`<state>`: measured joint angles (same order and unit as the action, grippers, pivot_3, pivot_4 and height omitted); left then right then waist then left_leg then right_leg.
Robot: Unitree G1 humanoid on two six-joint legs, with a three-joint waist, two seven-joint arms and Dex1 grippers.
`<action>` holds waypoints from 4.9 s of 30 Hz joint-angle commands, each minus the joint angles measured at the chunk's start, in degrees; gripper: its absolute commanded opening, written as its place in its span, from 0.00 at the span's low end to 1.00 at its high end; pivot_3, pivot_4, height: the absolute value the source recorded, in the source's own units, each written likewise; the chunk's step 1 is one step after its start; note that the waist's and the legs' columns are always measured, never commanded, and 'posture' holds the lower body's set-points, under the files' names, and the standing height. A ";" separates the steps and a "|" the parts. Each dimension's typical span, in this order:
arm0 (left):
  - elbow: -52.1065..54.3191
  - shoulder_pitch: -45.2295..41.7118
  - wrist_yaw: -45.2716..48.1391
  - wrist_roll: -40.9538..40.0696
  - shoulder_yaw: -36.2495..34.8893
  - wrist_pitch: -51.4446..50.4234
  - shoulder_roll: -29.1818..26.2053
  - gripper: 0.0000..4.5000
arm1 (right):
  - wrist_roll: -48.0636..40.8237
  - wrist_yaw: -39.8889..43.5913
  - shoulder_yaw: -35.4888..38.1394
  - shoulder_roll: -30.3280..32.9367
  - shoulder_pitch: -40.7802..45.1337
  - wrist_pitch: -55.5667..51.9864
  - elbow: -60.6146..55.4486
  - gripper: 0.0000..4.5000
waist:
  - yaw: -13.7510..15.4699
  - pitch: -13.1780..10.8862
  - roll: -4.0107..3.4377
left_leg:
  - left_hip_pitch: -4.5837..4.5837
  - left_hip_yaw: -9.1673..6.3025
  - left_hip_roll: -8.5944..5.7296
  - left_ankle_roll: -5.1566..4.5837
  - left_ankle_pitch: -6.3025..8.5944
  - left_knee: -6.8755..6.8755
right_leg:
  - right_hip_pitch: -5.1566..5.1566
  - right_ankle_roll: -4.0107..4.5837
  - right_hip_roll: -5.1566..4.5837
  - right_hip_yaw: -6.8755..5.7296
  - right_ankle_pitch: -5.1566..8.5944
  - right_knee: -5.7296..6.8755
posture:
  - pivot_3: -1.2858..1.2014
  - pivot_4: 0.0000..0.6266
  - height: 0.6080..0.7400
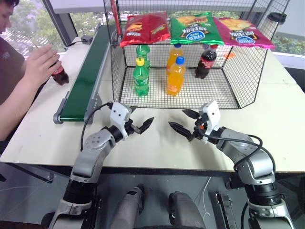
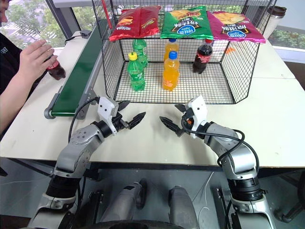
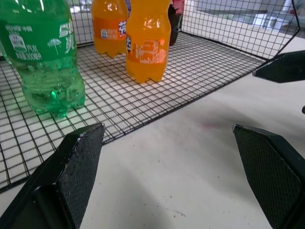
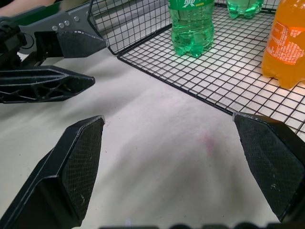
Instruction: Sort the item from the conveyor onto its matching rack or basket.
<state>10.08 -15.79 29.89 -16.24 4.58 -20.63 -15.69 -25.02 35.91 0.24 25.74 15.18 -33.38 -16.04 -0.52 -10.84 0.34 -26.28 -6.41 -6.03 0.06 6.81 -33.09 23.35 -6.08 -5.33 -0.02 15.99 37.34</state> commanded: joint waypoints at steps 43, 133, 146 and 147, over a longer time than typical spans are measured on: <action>2.44 0.78 -1.09 1.60 0.12 0.84 -0.04 1.00 | 0.57 0.90 1.16 0.55 3.19 2.12 1.57 0.99 | 0.00 0.00 0.00 | 0.00 0.00 0.00 0.00 0.00 0.00 | 0.00 0.00 0.00 0.00 0.00 0.00 | 0.52 0.24 0.98; -4.03 -0.32 -20.78 2.37 -24.39 3.89 -4.35 1.00 | -13.70 5.46 -0.53 1.68 9.64 -2.85 -10.36 0.99 | 0.00 0.00 0.03 | -0.04 -0.04 0.00 0.01 0.01 0.03 | 0.05 -0.01 -0.02 -0.02 -0.01 -0.08 | 0.52 0.24 0.98; -2.83 1.61 -20.15 1.11 -25.00 7.34 -3.42 0.71 | -13.03 5.82 -0.72 2.36 9.18 -2.00 -9.62 1.00 | -0.01 0.00 0.04 | -0.04 -0.04 0.00 0.00 0.01 0.03 | 0.04 -0.01 -0.02 -0.02 -0.01 -0.08 | 0.52 0.24 0.98; -2.86 1.41 -20.11 0.80 -25.25 7.57 -3.50 0.67 | -12.98 5.80 -0.72 2.38 9.13 -1.95 -9.61 1.00 | 0.01 0.00 0.03 | -0.04 -0.04 0.00 0.00 0.01 0.03 | 0.05 -0.01 -0.02 -0.02 -0.01 -0.08 | 0.52 0.24 0.98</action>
<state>5.03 -13.93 9.46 -14.41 -19.30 -14.45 -18.95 -37.85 41.44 -1.53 27.89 24.45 -36.57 -24.61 -0.51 -10.83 0.38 -26.32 -6.46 -6.03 0.06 6.83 -33.06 23.41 -6.09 -5.35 -0.03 15.98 37.27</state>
